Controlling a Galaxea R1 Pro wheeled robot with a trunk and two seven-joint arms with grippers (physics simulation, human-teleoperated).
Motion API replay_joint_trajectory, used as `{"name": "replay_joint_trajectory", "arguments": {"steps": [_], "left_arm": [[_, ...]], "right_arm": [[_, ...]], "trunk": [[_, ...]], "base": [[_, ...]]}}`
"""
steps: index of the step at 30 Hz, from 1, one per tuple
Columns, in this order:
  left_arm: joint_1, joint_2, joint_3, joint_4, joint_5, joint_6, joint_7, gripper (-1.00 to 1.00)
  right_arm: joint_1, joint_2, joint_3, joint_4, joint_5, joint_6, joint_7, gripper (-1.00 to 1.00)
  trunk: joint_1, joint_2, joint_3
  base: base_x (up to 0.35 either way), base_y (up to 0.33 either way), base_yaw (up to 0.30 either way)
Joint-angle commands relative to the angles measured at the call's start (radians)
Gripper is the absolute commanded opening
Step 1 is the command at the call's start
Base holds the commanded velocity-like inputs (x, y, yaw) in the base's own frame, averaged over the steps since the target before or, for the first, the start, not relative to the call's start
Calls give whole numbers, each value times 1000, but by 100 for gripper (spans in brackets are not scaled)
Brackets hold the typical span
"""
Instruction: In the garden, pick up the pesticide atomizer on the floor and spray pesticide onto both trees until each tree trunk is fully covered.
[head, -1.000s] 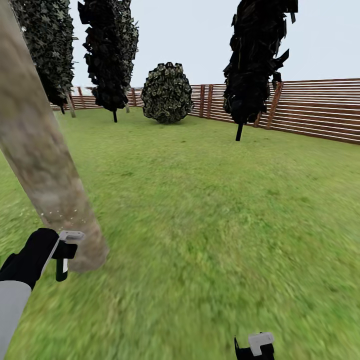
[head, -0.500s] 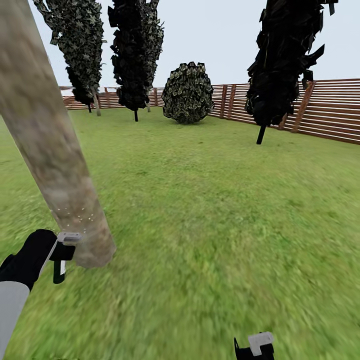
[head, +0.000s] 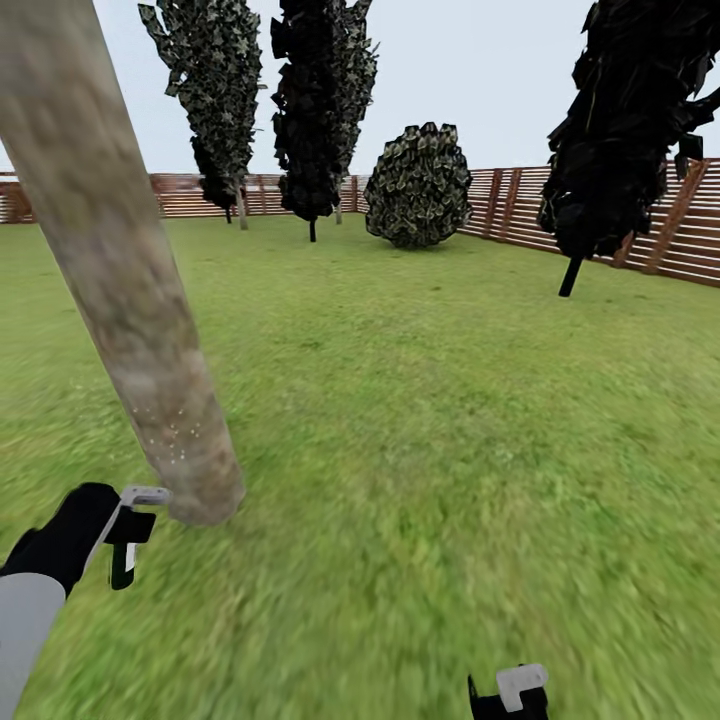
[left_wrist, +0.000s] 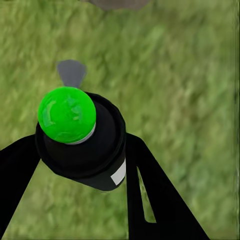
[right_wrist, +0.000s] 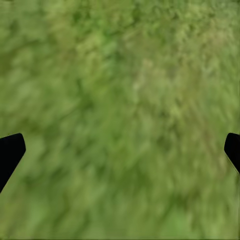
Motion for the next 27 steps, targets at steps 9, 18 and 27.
{"name": "replay_joint_trajectory", "arguments": {"steps": [9, 18, 27], "left_arm": [[-1, -11, 73, 95, -14, -132, 86, -100], [4, -14, 76, 149, -11, -152, 120, -100], [4, -28, 76, 139, -11, -151, 124, -100]], "right_arm": [[-1, -2, -6, 2, 11, -4, -7, 100], [-1, -2, -6, 2, 11, -4, -7, 100], [-1, 0, -5, 2, 11, -4, -7, 100]], "trunk": [[0, 0, -1], [0, 0, -1], [0, 0, -1]], "base": [[219, -211, 11], [77, -261, 4], [176, -235, 220]]}}
